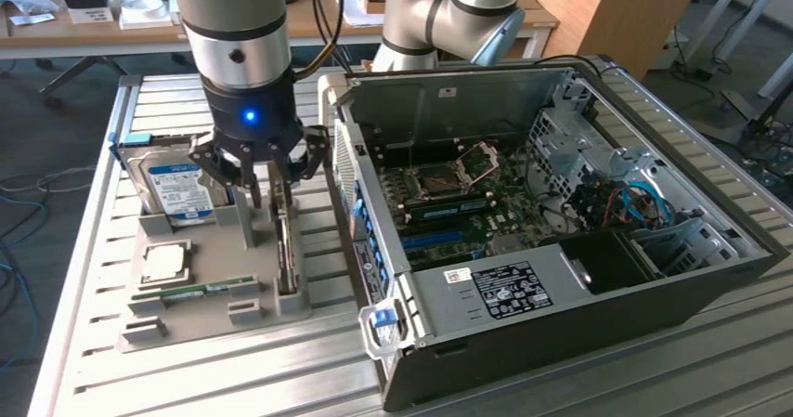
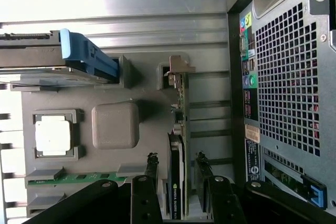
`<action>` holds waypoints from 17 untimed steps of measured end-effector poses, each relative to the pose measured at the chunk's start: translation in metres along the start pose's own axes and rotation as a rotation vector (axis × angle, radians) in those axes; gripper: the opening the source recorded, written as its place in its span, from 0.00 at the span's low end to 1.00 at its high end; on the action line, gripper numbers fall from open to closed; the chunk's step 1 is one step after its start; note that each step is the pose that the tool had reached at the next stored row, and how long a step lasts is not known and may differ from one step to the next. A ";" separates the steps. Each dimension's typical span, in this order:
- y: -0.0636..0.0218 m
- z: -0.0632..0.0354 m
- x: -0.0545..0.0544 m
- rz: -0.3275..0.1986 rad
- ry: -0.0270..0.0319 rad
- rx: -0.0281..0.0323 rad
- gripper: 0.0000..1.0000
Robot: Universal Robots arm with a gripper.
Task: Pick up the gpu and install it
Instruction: 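Pick up the gpu and move the gpu toward the slot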
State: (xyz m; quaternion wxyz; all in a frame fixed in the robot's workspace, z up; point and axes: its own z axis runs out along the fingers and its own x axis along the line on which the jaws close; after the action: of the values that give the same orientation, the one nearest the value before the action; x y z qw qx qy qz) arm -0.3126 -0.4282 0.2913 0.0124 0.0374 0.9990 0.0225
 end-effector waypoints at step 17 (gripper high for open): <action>-0.0003 0.0071 0.000 0.000 -0.0001 -0.0002 0.42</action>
State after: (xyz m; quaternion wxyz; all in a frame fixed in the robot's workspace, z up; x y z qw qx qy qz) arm -0.3126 -0.4282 0.2842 0.0125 0.0374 0.9990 0.0225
